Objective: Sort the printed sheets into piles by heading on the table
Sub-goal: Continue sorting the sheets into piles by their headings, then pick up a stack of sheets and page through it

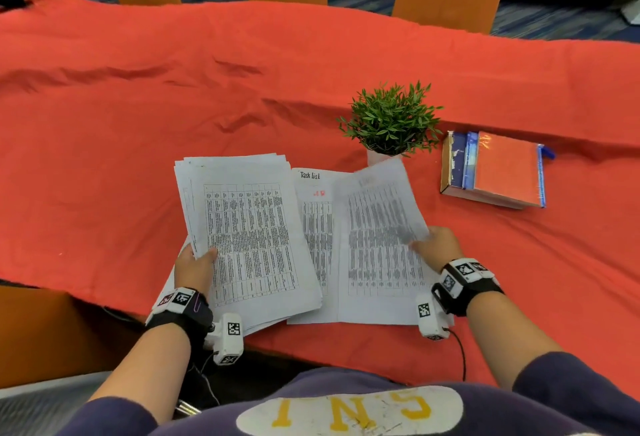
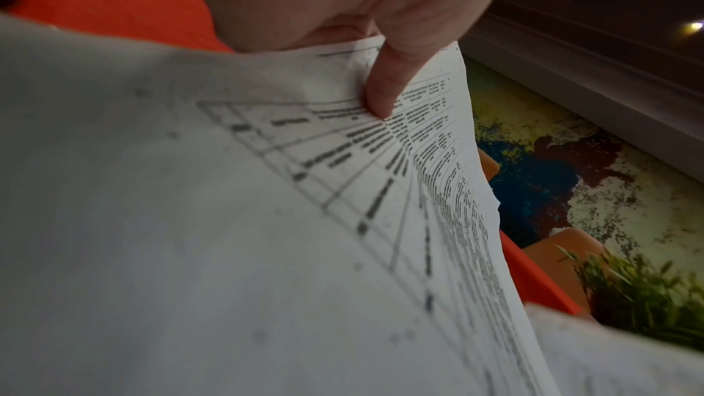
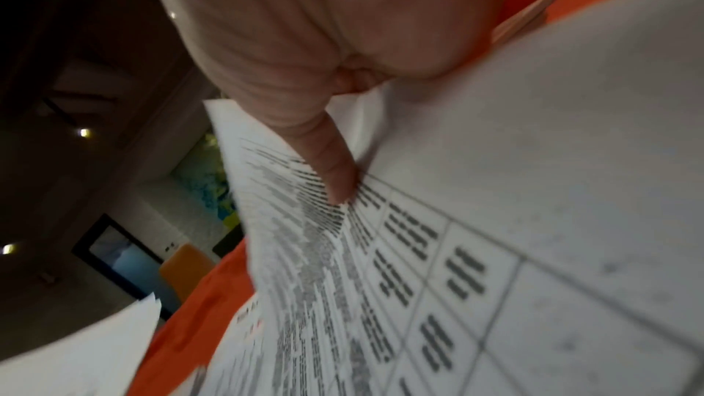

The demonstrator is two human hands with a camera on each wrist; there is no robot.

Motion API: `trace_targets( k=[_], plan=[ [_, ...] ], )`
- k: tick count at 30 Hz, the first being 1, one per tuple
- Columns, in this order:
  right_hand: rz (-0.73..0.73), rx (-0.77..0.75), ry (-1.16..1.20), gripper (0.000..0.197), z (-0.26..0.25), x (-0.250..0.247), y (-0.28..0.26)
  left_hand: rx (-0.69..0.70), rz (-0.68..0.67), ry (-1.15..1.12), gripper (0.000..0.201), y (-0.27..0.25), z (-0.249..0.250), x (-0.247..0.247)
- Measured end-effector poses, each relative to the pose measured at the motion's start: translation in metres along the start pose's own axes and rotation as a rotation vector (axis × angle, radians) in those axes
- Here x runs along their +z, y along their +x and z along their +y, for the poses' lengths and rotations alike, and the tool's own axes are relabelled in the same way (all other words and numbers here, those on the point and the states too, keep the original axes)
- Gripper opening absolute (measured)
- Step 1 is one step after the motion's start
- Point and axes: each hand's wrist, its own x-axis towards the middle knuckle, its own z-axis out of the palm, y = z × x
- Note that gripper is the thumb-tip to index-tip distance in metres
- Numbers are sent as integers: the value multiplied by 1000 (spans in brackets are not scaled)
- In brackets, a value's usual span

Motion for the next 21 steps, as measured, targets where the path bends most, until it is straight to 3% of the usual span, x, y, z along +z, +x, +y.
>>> trace_targets(
  k=[5,12,16,19,21],
  plan=[
    [93,-63,307,37,-5,-53,-8,44,-70,86,27,-8,10,29],
    [-40,-41,652,27,-21,-57,-15,77,-243,139,27,-38,30,75],
    [-106,6,668,32,-16,-27,-9,81,-346,146,34,-59,43,99],
    [-119,-7,579,26,-11,-9,-6,62,-395,117,17,-71,55,109],
    [-132,-17,549,24,-10,-2,-5,26,-443,30,18,-74,58,113]
  ],
)
